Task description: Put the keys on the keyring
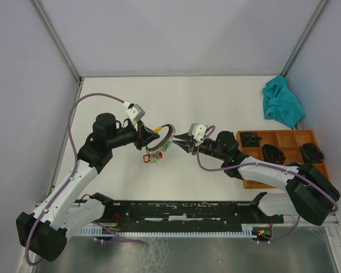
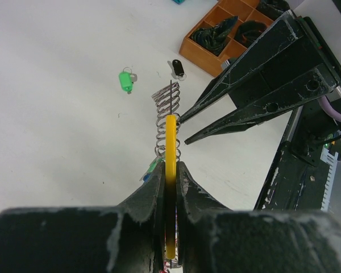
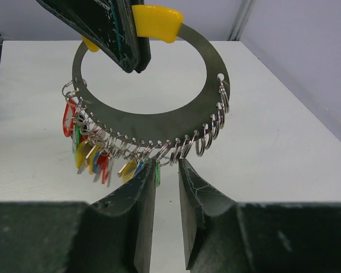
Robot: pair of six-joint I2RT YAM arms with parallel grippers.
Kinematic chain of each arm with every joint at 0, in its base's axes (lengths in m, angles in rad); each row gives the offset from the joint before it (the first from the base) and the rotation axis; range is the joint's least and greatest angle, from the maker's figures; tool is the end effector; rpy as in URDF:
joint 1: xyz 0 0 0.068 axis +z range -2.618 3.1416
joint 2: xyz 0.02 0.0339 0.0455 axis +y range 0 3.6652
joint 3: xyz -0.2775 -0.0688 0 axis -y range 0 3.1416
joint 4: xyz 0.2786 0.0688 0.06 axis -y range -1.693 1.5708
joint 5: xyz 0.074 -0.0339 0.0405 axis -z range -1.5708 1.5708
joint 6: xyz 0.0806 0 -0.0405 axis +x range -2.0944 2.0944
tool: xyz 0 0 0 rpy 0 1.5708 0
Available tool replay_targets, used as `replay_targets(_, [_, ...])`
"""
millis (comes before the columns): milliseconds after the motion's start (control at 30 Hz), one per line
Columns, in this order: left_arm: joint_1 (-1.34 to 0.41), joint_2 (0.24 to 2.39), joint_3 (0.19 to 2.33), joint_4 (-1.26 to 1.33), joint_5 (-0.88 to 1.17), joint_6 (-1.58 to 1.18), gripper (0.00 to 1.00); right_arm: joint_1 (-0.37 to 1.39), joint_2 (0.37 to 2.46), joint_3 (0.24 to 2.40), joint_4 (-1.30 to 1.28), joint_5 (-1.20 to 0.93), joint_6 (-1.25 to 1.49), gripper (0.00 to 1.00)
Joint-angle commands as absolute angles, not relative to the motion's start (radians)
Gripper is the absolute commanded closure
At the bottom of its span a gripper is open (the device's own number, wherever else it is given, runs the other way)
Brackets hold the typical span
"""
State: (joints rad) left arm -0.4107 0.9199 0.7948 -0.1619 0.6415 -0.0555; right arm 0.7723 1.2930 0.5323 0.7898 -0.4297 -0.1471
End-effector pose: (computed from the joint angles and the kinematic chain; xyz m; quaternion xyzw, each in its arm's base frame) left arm 0.2271 -0.1515 0.3198 0.3201 0.7148 -0.3769 0.4945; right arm 0.2160 0.2573 0.2360 -0.4391 0.5422 0.3569 0.6212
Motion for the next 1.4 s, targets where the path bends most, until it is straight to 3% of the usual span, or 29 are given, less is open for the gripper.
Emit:
replay_targets(0, [-0.4,0.893,0.801,-0.065,0.691,-0.09,0.97,0.78,1.299,0.53,0.861,-0.441,-0.155,0.72])
replay_targets(733, [-0.38,0.902,0.795,-0.043,0.72,-0.124,0.97,0.788,1.312,0.502,0.903,-0.365,-0.117,0.81])
replay_targets(1367, [-0.378,0.913,0.793,-0.041,0.747,-0.133,0.97,0.8,1.312,0.521,0.927,-0.364,-0.119,0.81])
